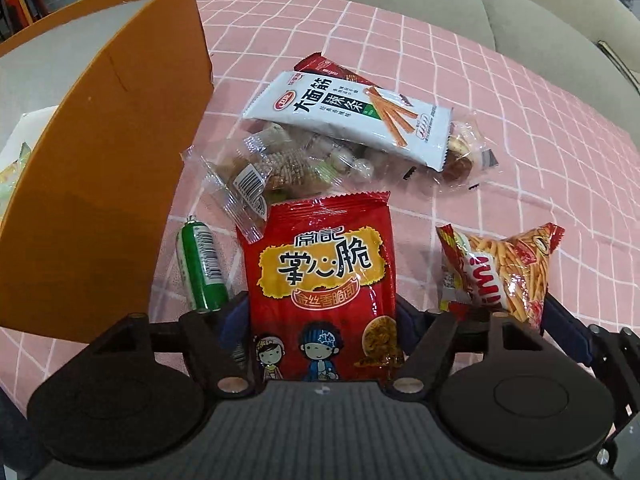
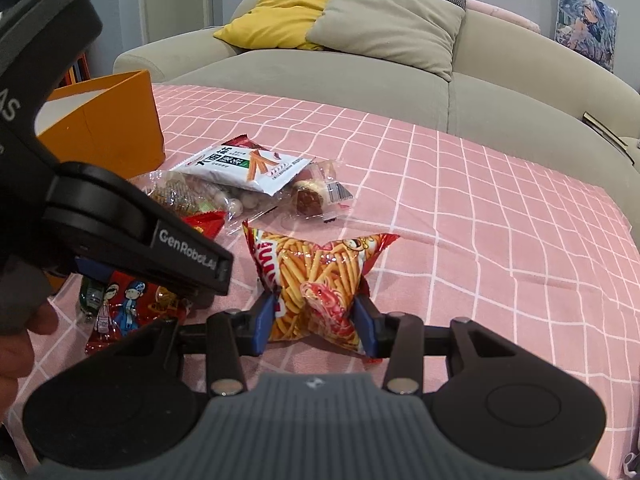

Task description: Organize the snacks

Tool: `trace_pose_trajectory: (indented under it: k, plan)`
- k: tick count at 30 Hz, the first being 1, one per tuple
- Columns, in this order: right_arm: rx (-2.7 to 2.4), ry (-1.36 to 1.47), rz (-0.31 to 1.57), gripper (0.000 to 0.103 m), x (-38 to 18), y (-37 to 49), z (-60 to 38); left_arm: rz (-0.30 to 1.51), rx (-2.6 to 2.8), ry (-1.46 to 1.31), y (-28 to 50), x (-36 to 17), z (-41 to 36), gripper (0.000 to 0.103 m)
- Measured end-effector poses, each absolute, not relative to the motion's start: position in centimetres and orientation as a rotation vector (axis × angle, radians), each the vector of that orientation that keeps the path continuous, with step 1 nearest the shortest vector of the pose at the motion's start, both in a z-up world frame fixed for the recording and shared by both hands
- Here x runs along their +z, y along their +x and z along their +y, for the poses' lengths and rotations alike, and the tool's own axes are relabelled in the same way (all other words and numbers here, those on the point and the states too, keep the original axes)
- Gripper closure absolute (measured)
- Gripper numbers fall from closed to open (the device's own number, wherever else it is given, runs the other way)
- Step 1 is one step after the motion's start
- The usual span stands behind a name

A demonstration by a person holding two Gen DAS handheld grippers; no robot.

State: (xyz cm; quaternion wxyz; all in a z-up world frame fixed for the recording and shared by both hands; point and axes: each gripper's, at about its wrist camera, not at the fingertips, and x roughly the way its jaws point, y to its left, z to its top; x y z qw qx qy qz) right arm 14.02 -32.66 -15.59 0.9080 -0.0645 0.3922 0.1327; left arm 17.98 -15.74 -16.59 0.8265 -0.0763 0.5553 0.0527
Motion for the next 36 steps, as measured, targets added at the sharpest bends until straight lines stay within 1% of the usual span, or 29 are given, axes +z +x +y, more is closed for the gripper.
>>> trace_pose_trajectory:
  k: [1,4,11,22,36]
  plan:
    - [0.274,-0.141,0.811,0.063,-15.5,14.0,-32.6,1.178,0.107,-0.163,17.9,-16.5,-15.7,0.025]
    - [0.274,-0.167,0.819,0.064,-15.3,13.8,-32.2,1.167,0.079,-0.160,17.4,-15.9,-15.5,0.025]
    - [0.228,-0.116,0.824,0.064,-13.9,13.3,-32.4,1.135,0.022,-0.141,16.1,-13.7,-15.1,0.026]
    - [0.194,-0.079,0.783,0.064,-10.2,11.1,-31.0,1.050,-0.044,-0.145,12.9,-8.5,-12.6,0.026]
    - [0.294,-0.075,0.624,0.064,-2.8,9.6,-25.5,0.815,-0.028,-0.176,10.9,-0.7,-5.8,0.026]
